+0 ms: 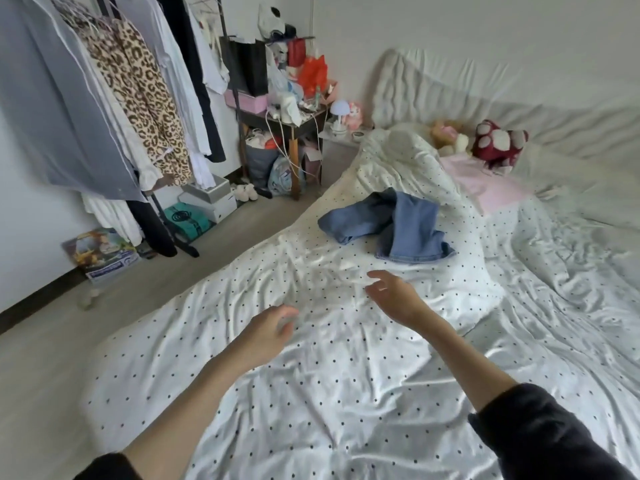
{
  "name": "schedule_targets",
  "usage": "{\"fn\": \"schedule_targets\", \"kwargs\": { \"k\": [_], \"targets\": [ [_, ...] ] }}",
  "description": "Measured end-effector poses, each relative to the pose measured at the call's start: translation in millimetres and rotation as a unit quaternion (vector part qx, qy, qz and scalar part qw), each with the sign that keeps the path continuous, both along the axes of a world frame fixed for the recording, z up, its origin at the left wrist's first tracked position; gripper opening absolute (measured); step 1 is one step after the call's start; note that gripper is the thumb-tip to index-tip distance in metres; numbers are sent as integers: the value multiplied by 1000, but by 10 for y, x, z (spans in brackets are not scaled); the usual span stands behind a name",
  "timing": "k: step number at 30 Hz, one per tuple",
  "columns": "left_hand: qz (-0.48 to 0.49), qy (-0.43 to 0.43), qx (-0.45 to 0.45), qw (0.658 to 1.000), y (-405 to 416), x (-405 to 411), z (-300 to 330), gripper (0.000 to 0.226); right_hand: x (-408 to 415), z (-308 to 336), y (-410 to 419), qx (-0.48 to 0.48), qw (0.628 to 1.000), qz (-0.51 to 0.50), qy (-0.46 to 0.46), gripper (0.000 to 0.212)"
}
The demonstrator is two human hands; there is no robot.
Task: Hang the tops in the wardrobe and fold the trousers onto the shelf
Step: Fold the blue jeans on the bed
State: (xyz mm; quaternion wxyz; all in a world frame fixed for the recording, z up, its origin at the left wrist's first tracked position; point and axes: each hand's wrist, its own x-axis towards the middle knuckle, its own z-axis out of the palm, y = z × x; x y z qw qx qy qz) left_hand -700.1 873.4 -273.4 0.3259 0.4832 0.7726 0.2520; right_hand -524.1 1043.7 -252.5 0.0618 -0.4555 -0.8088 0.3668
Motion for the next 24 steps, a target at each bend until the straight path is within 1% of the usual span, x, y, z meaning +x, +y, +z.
{"fn": "schedule_targets", "kwargs": {
  "k": [3, 6, 8, 9, 10, 11, 14, 15, 16, 17, 18, 19, 20, 22, 23, 24],
  "targets": [
    [-18, -5, -23, 1000, 648, -291, -276, 35, -320, -319, 748, 32, 998, -17, -51, 45],
    [-29, 2, -41, 999, 1216, -598, -418, 36, -594, -565, 1403, 86, 989, -14, -118, 42],
    [-25, 8, -51, 998, 1763, -892, -642, 35, -793, -800, 1979, 116, 979, -47, -162, 40],
    [-23, 16, -50, 998, 1888, -968, -675, 35, -812, -845, 2128, 133, 971, -70, -184, 41],
    [-20, 14, -48, 999, 2047, -1043, -744, 34, -831, -925, 2300, 140, 964, -97, -205, 45],
    [-21, 18, -44, 999, 2199, -1099, -835, 34, -843, -1027, 2473, 140, 957, -126, -222, 55],
    [-45, 17, -48, 998, 2629, -1170, -1117, 34, -890, -1402, 2905, 62, 940, -191, -275, 98],
    [-56, 13, -53, 997, 2671, -1156, -1146, 34, -912, -1477, 2924, 46, 936, -195, -291, 107],
    [-66, 7, -60, 996, 2714, -1143, -1189, 35, -931, -1566, 2942, 43, 932, -195, -303, 112],
    [-76, 0, -66, 995, 2788, -1129, -1257, 35, -945, -1666, 2984, 47, 929, -198, -310, 111],
    [-80, -6, -71, 994, 2857, -1121, -1322, 35, -957, -1734, 3022, 65, 925, -201, -316, 107],
    [-84, -12, -75, 994, 2931, -1114, -1364, 34, -954, -1787, 3065, 81, 921, -201, -322, 98],
    [-84, -15, -75, 994, 2972, -1117, -1383, 34, -953, -1807, 3075, 99, 918, -199, -329, 83],
    [-83, -20, -74, 994, 3089, -1106, -1403, 32, -896, -1820, 3156, 116, 916, -205, -324, 45],
    [-86, -17, -72, 993, 3144, -1085, -1397, 32, -849, -1810, 3182, 111, 919, -224, -305, 31],
    [-91, -15, -70, 993, 3194, -1053, -1387, 31, -788, -1786, 3187, 95, 923, -243, -283, 23]
  ]
}}
